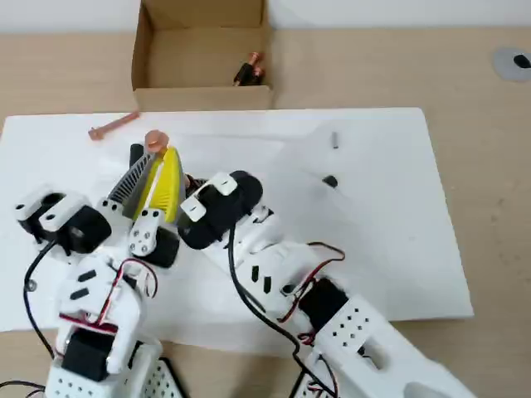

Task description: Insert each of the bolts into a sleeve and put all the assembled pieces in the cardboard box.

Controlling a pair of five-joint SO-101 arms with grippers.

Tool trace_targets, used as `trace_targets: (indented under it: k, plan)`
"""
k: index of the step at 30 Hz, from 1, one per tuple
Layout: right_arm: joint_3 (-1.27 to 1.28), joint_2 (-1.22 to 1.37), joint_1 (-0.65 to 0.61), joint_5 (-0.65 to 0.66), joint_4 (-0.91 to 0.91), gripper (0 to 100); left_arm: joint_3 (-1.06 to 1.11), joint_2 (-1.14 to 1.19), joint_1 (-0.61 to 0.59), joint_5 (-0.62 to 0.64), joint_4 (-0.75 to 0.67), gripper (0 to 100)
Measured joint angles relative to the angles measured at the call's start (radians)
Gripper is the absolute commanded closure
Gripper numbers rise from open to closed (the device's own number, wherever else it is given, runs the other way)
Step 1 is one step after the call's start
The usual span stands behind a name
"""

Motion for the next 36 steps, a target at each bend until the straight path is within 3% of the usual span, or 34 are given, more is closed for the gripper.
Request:
trace_targets:
  k: [7,36]
  plan:
    - [-0.002,0.000,0.000,0.000,-0.002,98.9,-0.071,0.000,0.011,-0.017,0.110,99]
    - [-0.003,-0.002,-0.011,-0.052,-0.003,98.9,-0.071,0.003,-0.038,0.031,0.066,99]
